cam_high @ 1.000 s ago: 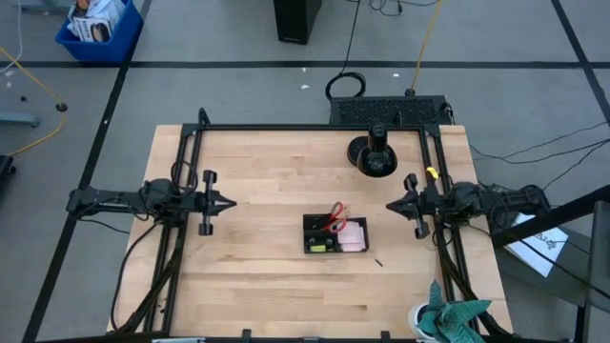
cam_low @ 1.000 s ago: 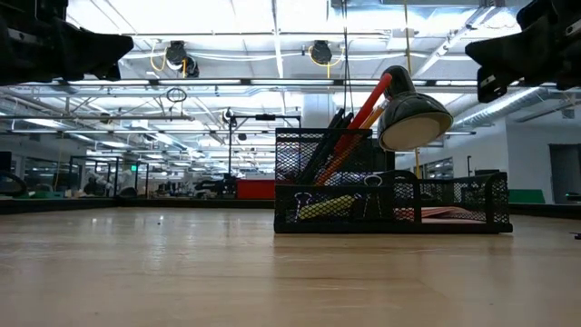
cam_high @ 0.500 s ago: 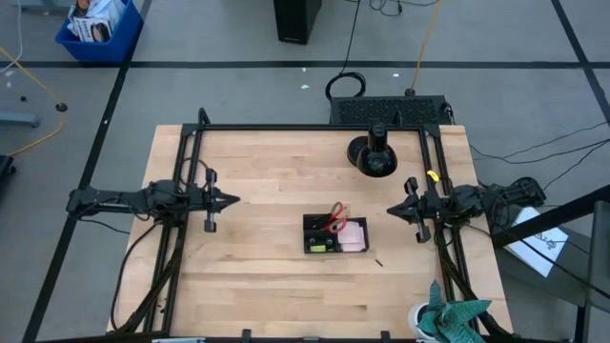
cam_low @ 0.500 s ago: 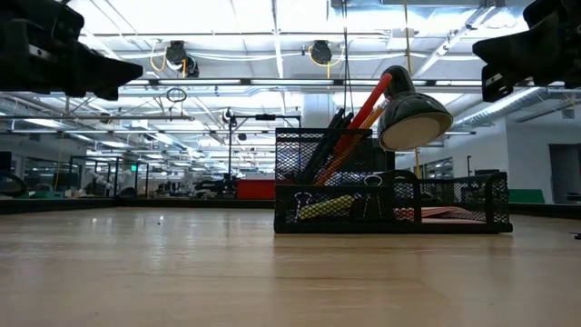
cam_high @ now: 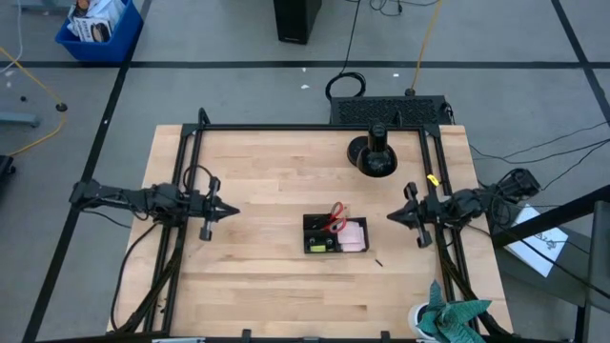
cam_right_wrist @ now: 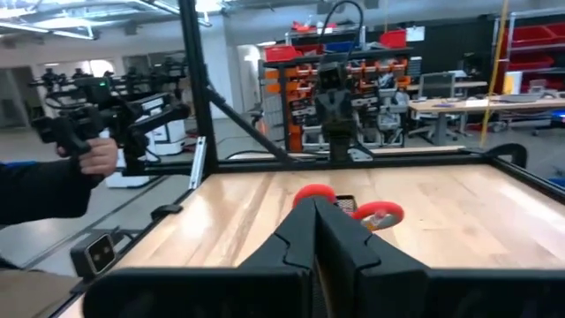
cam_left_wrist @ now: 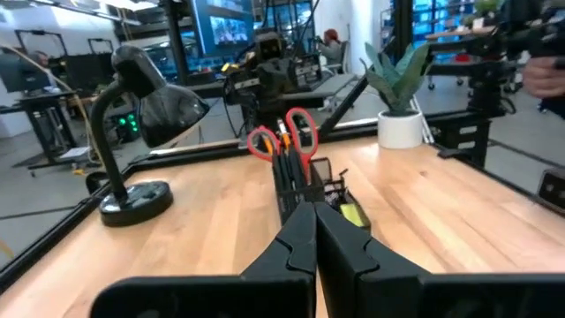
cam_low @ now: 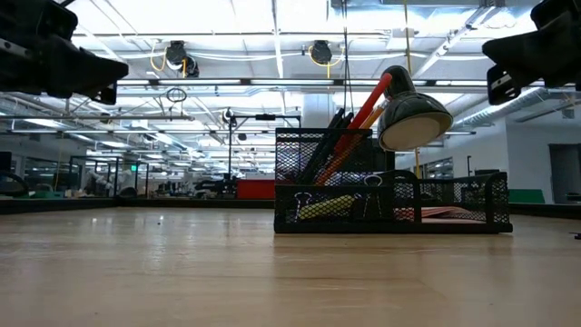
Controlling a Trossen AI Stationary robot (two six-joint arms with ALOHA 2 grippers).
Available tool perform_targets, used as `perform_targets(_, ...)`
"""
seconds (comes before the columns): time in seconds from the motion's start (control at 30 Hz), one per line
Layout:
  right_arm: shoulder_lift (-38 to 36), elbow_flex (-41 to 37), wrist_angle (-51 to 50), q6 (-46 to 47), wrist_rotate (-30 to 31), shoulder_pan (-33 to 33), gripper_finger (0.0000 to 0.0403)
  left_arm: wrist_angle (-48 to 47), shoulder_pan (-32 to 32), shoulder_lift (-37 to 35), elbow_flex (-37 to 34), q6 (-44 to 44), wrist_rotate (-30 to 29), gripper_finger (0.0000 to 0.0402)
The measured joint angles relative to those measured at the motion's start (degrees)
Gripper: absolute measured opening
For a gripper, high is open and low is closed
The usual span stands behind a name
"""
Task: Pick and place office supplies into organizer
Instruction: Return to Home Position
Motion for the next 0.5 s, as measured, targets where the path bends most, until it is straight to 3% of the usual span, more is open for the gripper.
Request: perform_targets(0.5,0.03,-0.47,-0.58,-2.34,0.73,1.17,0.0,-1.71,-1.16,0.0,0.0,-0.68,-1.91,0.0004)
